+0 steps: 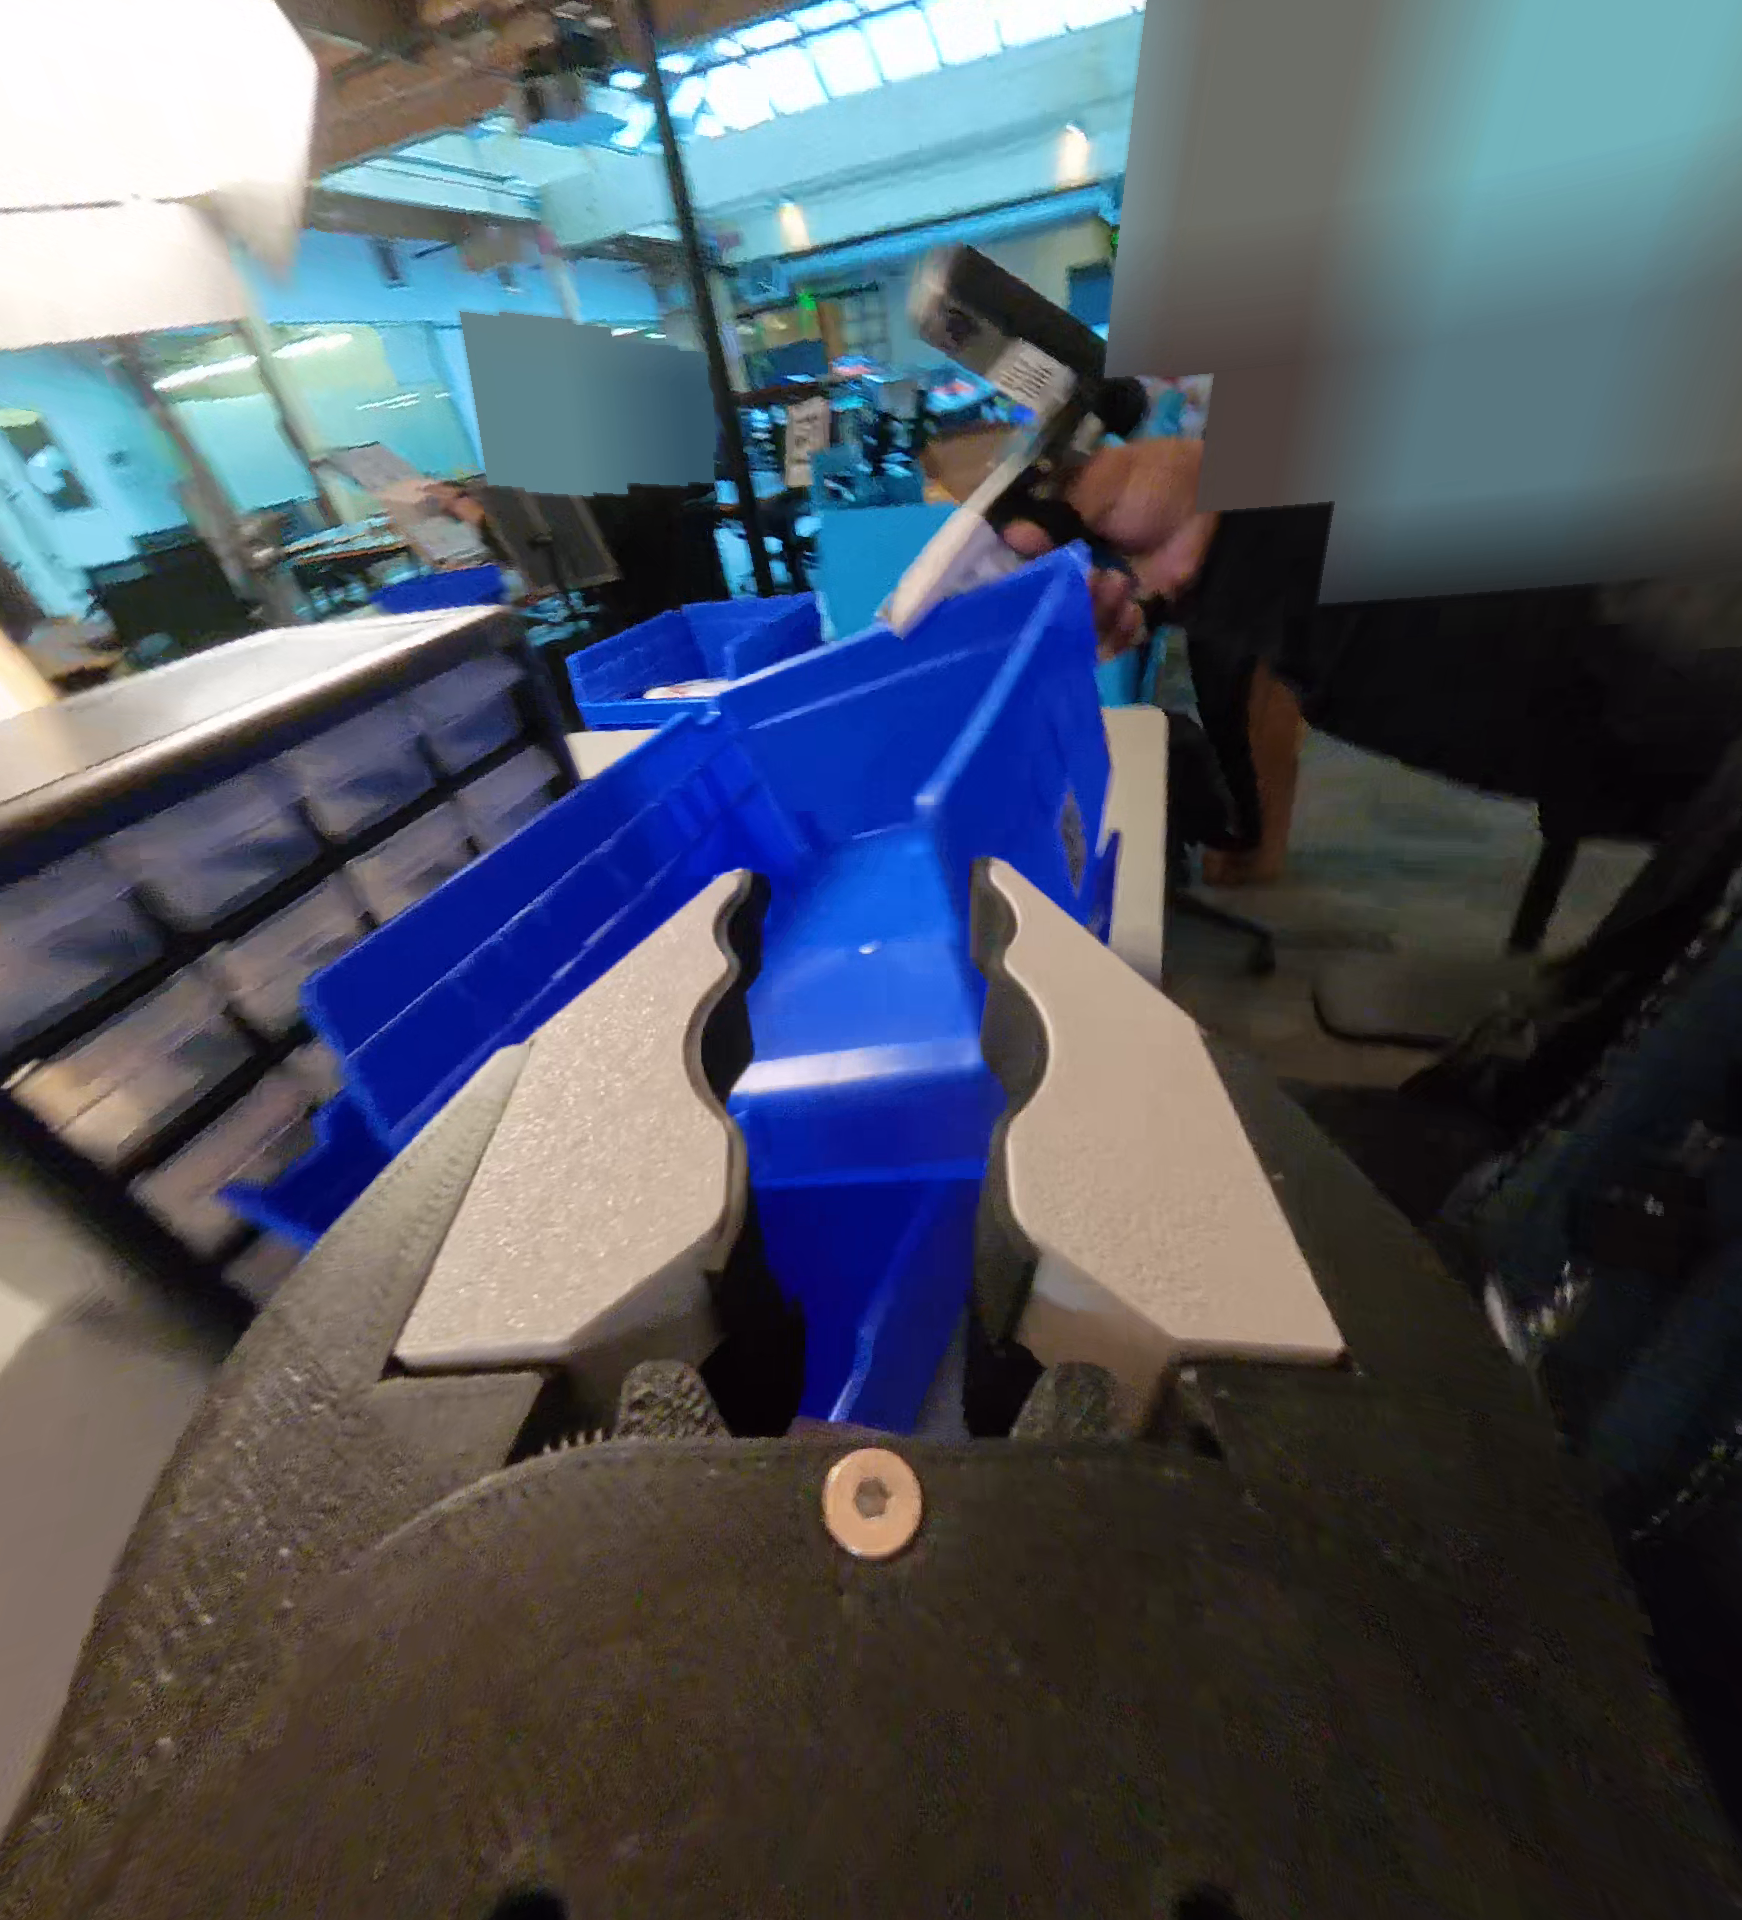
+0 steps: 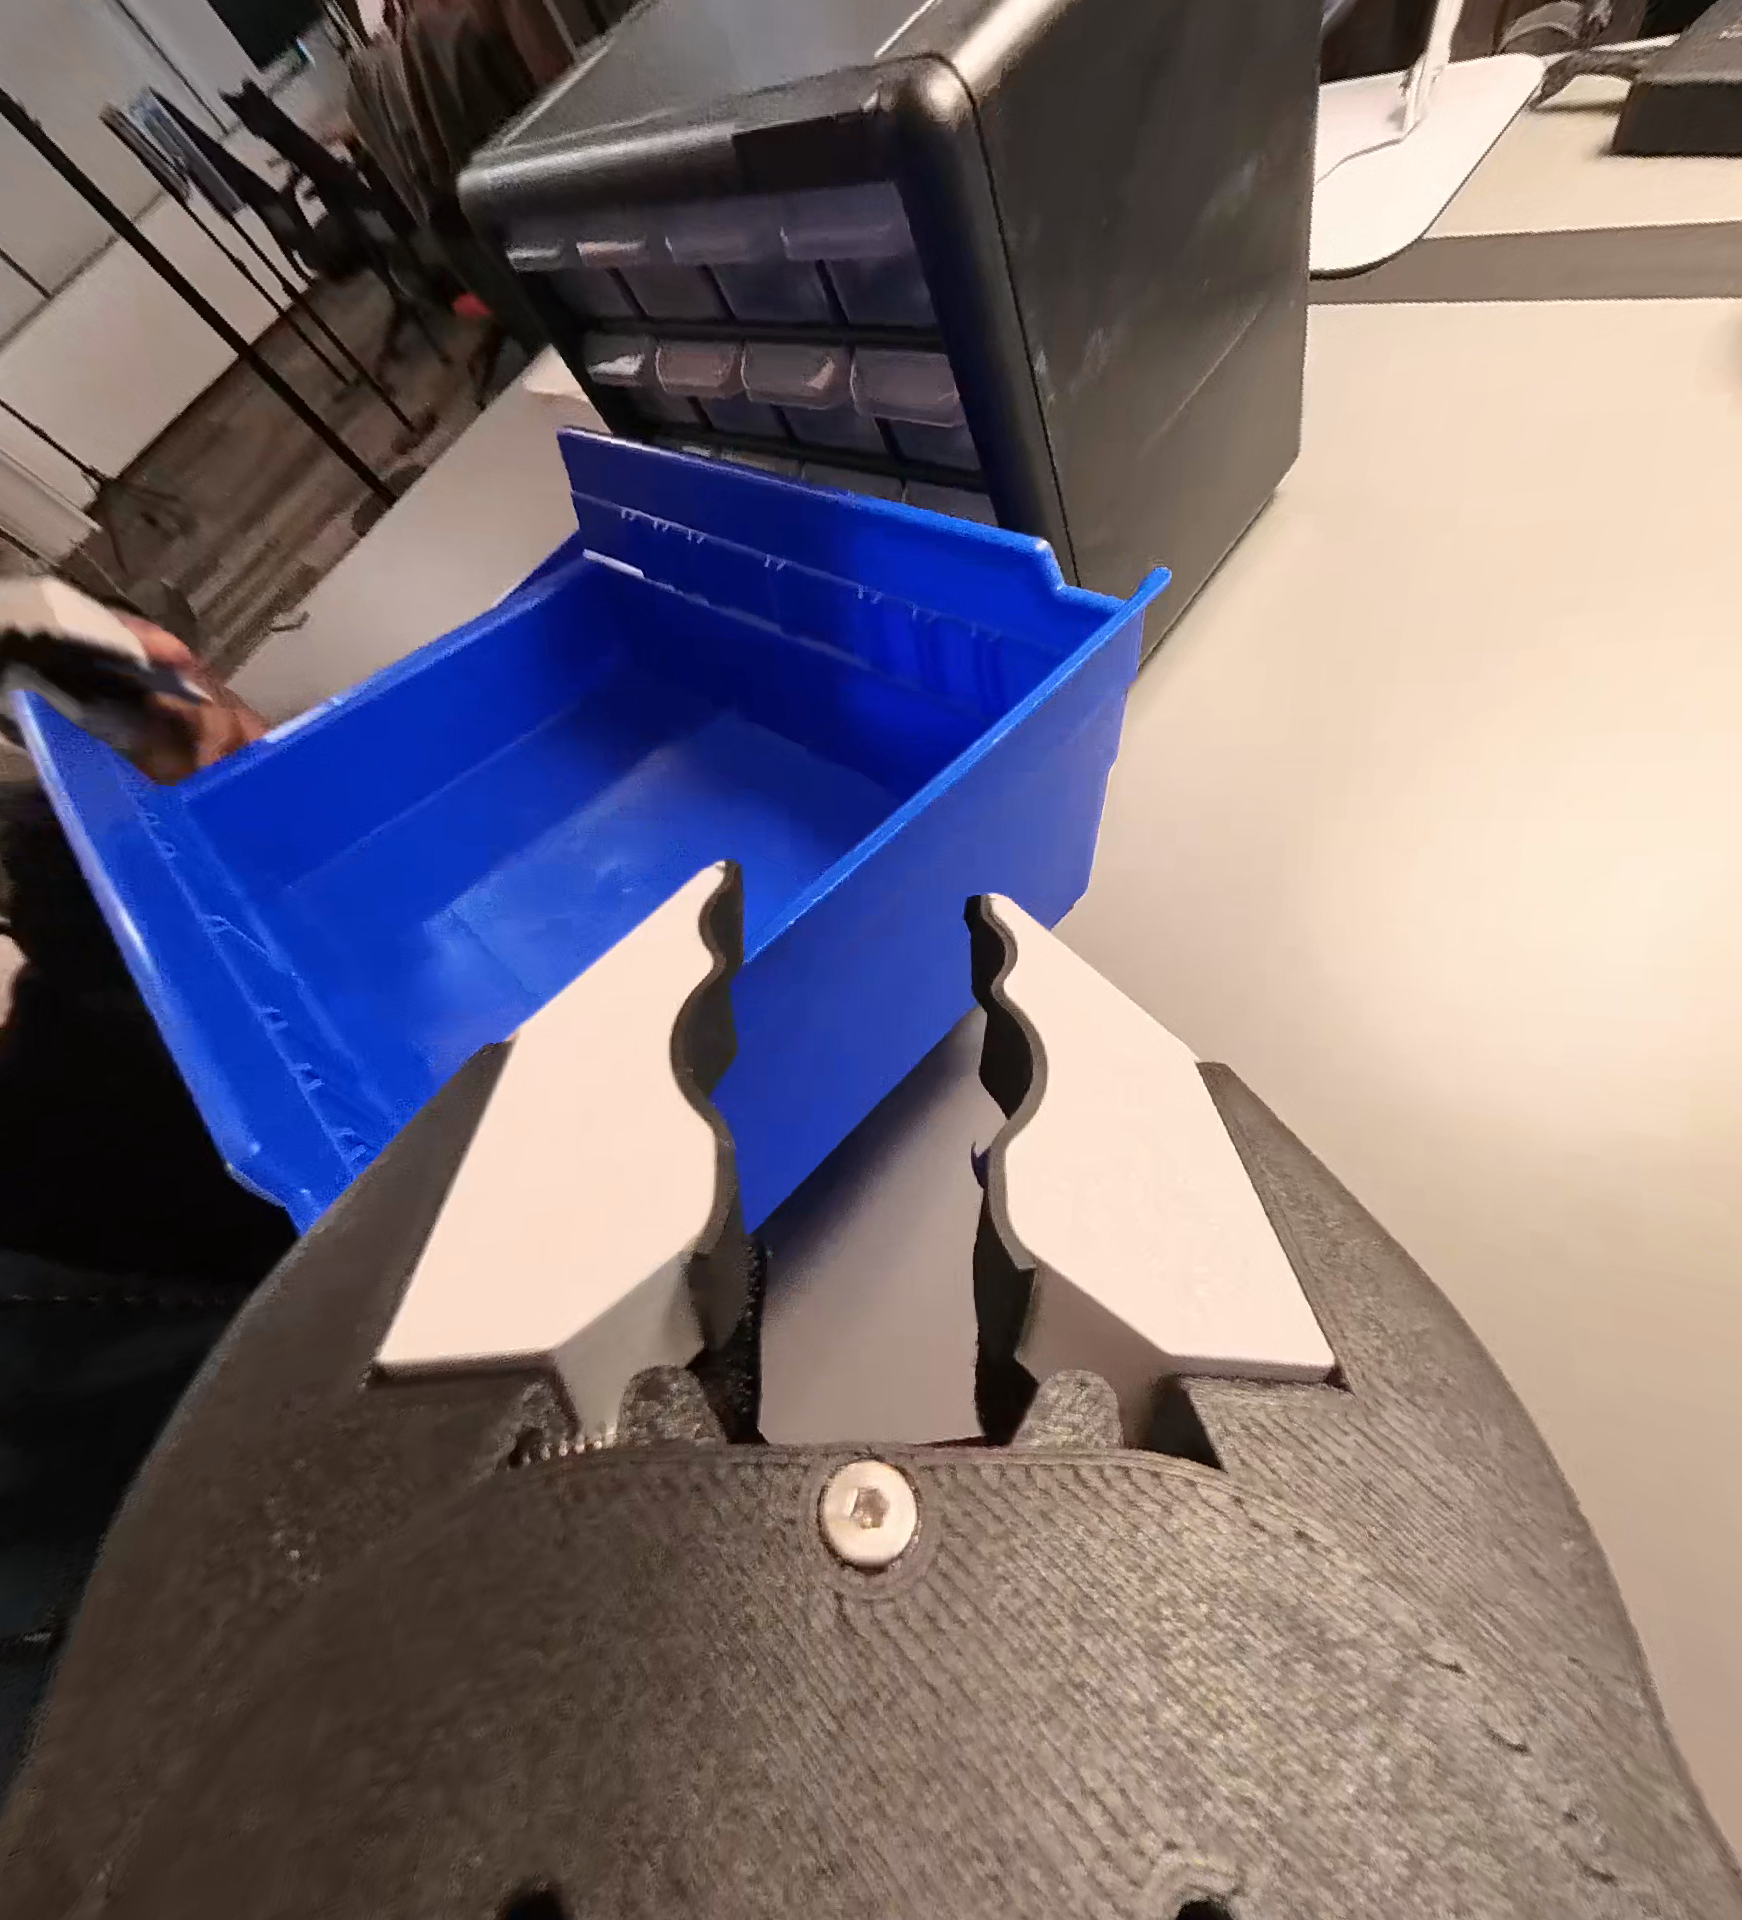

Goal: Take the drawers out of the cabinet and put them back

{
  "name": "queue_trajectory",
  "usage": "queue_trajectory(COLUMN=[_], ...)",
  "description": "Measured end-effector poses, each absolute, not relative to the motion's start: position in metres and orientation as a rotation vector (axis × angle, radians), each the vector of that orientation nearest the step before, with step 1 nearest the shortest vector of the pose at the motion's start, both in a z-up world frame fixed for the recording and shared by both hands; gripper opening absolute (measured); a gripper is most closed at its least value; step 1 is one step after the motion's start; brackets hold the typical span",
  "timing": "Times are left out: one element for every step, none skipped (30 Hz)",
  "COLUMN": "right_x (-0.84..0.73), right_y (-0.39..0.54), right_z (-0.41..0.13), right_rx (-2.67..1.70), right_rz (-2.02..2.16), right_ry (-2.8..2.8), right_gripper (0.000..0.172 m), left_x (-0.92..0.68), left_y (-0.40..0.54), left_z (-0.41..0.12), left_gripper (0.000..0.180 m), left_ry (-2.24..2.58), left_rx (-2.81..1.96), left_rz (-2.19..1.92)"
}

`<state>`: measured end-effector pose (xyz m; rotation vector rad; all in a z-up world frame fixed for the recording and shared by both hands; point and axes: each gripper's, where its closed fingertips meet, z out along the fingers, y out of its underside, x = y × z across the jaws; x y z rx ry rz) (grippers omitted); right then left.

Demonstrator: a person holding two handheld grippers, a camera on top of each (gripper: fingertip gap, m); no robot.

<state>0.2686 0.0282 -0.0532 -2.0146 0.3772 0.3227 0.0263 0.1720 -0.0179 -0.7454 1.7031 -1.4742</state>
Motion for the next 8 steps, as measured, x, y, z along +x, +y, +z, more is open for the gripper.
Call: queue_trajectory(right_x=[0.267,0.266,0.265,0.265,0.264,0.264,0.265,0.265], right_y=[0.028,0.029,0.029,0.029,0.029,0.029,0.030,0.030], right_z=[-0.052,-0.052,-0.052,-0.052,-0.052,-0.052,-0.052,-0.052], right_rx=[-2.025,-2.033,-2.039,-2.045,-2.052,-2.058,-2.064,-2.070], right_rz=[0.308,0.300,0.293,0.283,0.274,0.268,0.260,0.251], right_ry=[0.365,0.359,0.356,0.350,0.345,0.340,0.336,0.330], right_gripper=[0.041,0.038,0.035,0.034,0.032,0.032,0.032,0.032], left_x=[0.024,0.024,0.027,0.032,0.037,0.041,0.046,0.050], left_y=[0.185,0.202,0.223,0.245,0.264,0.279,0.289,0.293], left_z=[-0.012,-0.008,-0.007,-0.011,-0.021,-0.035,-0.049,-0.063], left_gripper=[0.047,0.047,0.048,0.050,0.055,0.058,0.061,0.064], left_ry=[1.651,1.591,1.522,1.458,1.418,1.405,1.415,1.449], left_rx=[-0.820,-0.923,-1.051,-1.196,-1.337,-1.451,-1.534,-1.597], left_rz=[-1.498,-1.513,-1.508,-1.484,-1.442,-1.383,-1.324,-1.283])
